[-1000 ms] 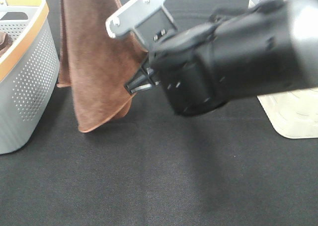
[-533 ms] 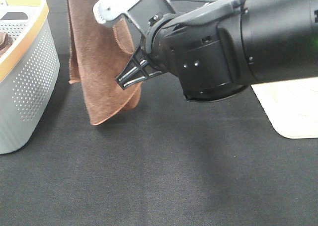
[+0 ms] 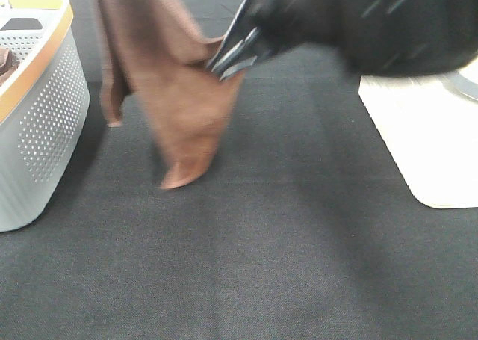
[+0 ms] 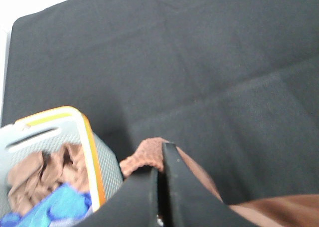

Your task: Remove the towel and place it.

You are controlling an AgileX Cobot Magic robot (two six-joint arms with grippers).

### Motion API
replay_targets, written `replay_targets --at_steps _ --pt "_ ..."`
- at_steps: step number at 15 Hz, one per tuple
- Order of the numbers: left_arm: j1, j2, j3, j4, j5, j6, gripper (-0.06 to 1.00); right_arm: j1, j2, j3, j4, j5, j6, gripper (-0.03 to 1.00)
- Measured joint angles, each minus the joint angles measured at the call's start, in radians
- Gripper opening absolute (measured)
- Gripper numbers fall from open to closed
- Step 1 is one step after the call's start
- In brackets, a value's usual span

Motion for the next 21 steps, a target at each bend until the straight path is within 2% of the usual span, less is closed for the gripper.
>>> replay_targets --at_steps 1,2,3,4,8,10,13,14,15,16,18,19,20,21 --pt "0.0 0.0 0.0 0.0 0.0 0.0 0.0 0.0 0.0 0.0 0.0 0.0 0.0 0.0" --pt "0.004 0.031 0.0 -0.003 -0.056 0.0 0.0 -0.095 -0.021 0.0 -0.002 0.237 0.002 0.0" --pt "0.004 0.038 0.0 -0.004 -0.064 0.0 0.0 -0.121 -0.02 0.001 -0.002 0.377 0.005 0.0" --pt "0.004 0.038 0.0 -0.004 -0.064 0.0 0.0 -0.121 -0.02 0.001 -0.002 0.377 0.005 0.0" --pt "0.005 0.045 0.0 -0.005 -0.109 0.013 0.0 -0.132 -0.02 0.068 -0.004 0.803 0.01 0.0" --pt "0.005 0.045 0.0 -0.005 -0.114 0.015 0.0 -0.132 -0.02 0.127 -0.023 0.909 0.08 0.0" --pt "0.005 0.045 0.0 -0.021 -0.114 0.014 0.0 -0.133 -0.02 0.163 -0.347 0.949 0.477 0.0" --pt "0.005 0.045 0.0 -0.034 -0.114 0.014 0.0 -0.134 -0.02 0.163 -0.519 1.007 0.603 0.0" --pt "0.005 0.045 0.0 -0.043 -0.114 0.014 0.0 -0.134 -0.02 0.163 -0.776 1.122 0.863 0.0" --pt "0.005 0.045 0.0 -0.06 -0.103 0.014 0.0 -0.134 -0.021 0.163 -0.946 1.138 1.051 0.0" --pt "0.004 0.046 0.0 -0.076 -0.091 0.014 0.0 -0.134 -0.021 0.151 -1.359 1.139 1.478 0.0" --pt "0.004 0.046 0.0 -0.072 -0.092 0.014 0.0 -0.134 -0.021 0.138 -1.531 1.151 1.69 0.0" --pt "0.004 0.046 0.0 -0.072 -0.092 0.014 0.0 -0.134 -0.021 0.138 -1.531 1.151 1.69 0.0" --pt "0.004 0.046 0.0 -0.061 -0.093 0.017 0.0 -0.134 -0.021 0.112 -1.749 1.185 1.931 0.0"
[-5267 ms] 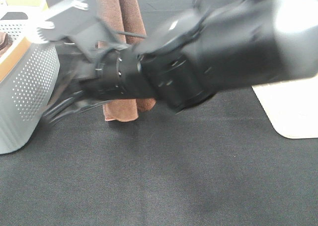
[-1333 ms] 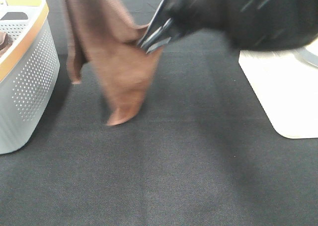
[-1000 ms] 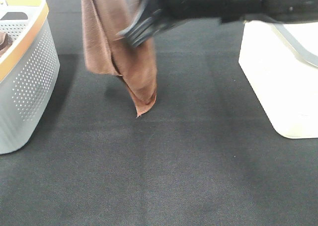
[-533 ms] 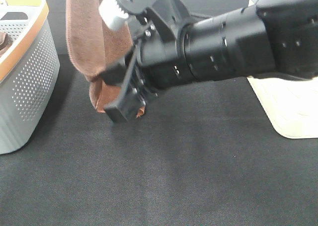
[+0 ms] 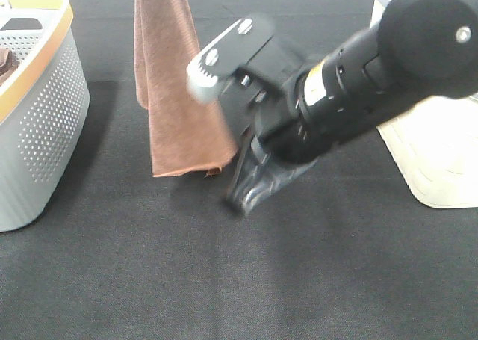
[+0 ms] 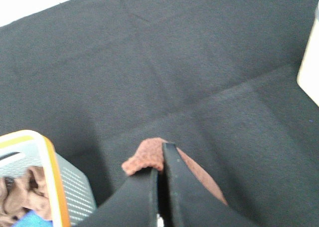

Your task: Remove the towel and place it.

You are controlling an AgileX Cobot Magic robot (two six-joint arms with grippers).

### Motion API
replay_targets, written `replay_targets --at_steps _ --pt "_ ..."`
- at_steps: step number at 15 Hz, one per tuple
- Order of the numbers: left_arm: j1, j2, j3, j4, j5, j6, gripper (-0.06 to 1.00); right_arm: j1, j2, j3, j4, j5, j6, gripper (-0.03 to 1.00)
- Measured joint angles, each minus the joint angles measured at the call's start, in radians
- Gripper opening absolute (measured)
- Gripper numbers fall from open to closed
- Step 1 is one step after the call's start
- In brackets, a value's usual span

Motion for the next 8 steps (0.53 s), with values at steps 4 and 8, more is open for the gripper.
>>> replay_targets --at_steps 4,8 --pt "0.014 0.001 0.0 0.064 -0.029 0.001 0.0 0.0 0.0 -0.177 -0.739 0.225 0.627 0.0" --pt "0.115 0.051 0.0 0.056 -0.159 0.001 0.0 -0.13 0.01 -0.331 -0.819 0.195 0.659 0.0"
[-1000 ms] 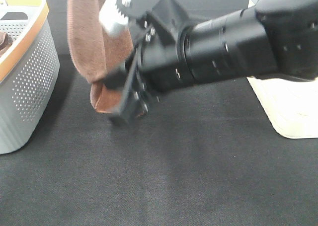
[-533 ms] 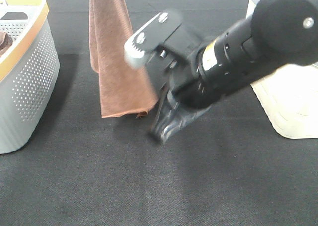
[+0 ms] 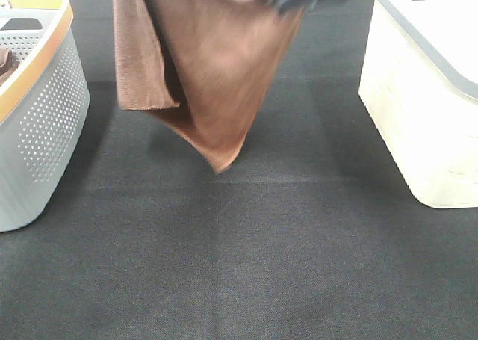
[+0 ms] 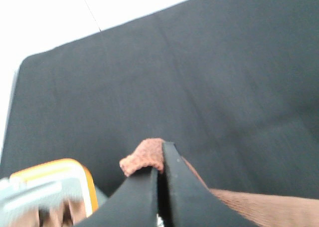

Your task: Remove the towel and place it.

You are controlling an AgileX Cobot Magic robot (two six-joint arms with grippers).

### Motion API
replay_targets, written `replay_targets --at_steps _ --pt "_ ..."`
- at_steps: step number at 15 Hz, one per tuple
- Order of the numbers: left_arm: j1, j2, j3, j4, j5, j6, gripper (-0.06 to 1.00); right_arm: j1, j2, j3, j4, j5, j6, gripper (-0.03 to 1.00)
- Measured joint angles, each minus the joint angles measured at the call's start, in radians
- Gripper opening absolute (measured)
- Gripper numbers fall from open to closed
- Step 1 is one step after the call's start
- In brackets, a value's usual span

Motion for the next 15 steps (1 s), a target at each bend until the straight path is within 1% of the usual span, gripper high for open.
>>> replay_targets --at_steps 2,4,5,6,8,9,10,11,12,13,14,15 --pt "0.044 0.032 0.0 -0.011 -0.132 0.0 0.0 -0.118 0.026 -0.046 -0.002 -0.117 -0.006 0.0" --pt "0.077 0.082 0.0 -0.011 -0.273 0.0 0.0 -0.219 0.074 -0.085 -0.002 -0.273 -0.008 0.0" --pt "0.093 0.113 0.0 -0.007 -0.353 0.0 0.0 -0.291 0.121 -0.119 -0.002 -0.373 -0.008 0.0" --pt "0.123 0.165 0.0 0.002 -0.489 0.0 0.0 -0.336 0.155 -0.14 -0.002 -0.433 -0.008 0.0" --pt "0.162 0.238 0.0 0.009 -0.628 0.0 0.0 -0.402 0.213 -0.174 -0.002 -0.56 -0.008 0.0" --pt "0.177 0.266 0.0 0.009 -0.658 0.0 0.0 -0.419 0.234 -0.179 -0.002 -0.601 -0.008 0.0" --pt "0.185 0.291 0.0 0.007 -0.651 0.0 0.0 -0.424 0.257 -0.179 -0.002 -0.61 -0.008 0.0" --pt "0.187 0.312 0.0 -0.01 -0.604 0.0 0.0 -0.424 0.276 -0.179 0.0 -0.582 -0.008 0.0" --pt "0.181 0.33 0.0 -0.047 -0.504 0.0 0.0 -0.419 0.29 -0.178 0.023 -0.537 -0.011 0.0" --pt "0.168 0.336 0.0 -0.085 -0.4 0.001 0.0 -0.409 0.297 -0.17 0.062 -0.478 -0.038 0.0" --pt "0.15 0.337 0.0 -0.11 -0.292 0.01 0.0 -0.396 0.298 -0.164 0.121 -0.414 -0.093 0.0" --pt "0.136 0.337 0.0 -0.123 -0.207 0.033 0.0 -0.382 0.298 -0.162 0.193 -0.348 -0.177 0.0"
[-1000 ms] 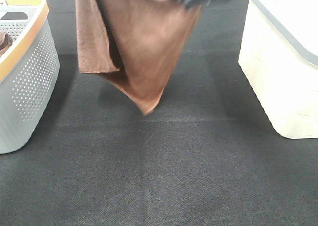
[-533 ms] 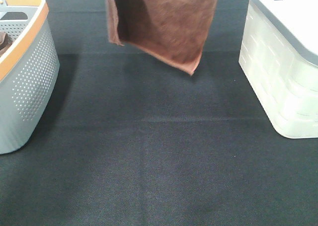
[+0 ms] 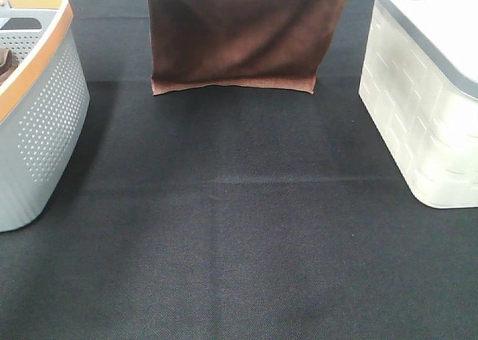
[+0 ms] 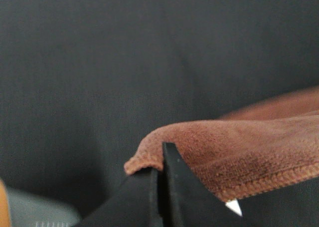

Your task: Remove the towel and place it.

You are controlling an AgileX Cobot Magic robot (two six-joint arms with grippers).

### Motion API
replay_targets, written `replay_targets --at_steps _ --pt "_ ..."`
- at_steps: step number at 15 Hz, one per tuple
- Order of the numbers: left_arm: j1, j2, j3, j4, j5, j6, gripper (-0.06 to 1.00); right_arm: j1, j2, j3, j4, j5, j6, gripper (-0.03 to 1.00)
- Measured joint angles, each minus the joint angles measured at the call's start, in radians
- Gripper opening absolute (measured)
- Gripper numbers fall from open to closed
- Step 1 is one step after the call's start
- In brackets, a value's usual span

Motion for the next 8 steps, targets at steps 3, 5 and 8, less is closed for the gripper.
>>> replay_targets --at_steps 3,5,8 --pt "-0.031 0.0 0.0 -0.017 0.307 0.085 0.0 0.029 -0.001 0.0 0.407 0.217 -0.378 0.0" --pt "-0.033 0.0 0.0 -0.078 0.45 0.091 0.0 0.029 -0.001 0.0 0.541 0.325 -0.489 0.0" --pt "-0.033 -0.003 0.015 -0.187 0.5 0.134 0.0 0.029 -0.001 0.0 0.649 0.525 -0.532 0.0"
